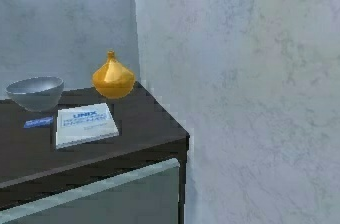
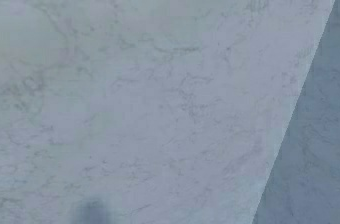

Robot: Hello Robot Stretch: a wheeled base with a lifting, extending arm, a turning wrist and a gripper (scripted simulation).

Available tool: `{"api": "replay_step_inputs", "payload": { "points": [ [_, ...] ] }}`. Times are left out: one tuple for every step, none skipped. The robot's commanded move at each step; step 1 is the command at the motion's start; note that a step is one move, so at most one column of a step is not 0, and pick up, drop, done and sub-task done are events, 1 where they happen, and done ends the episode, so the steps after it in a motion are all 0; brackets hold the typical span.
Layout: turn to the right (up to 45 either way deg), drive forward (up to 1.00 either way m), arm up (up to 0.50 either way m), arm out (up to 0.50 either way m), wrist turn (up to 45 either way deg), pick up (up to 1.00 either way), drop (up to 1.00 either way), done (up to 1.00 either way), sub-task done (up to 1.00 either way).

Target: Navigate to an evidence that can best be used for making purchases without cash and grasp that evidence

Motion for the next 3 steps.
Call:
{"api": "replay_step_inputs", "payload": {
  "points": [
    [-45.0,0.0,0.0,0.0,0.0,0.0,0.0,0.0,0.0],
    [-42.0,0.0,0.0,0.0,0.0,0.0,0.0,0.0,0.0],
    [0.0,0.1,0.0,0.0,0.0,0.0,0.0,0.0,0.0]
  ]
}}
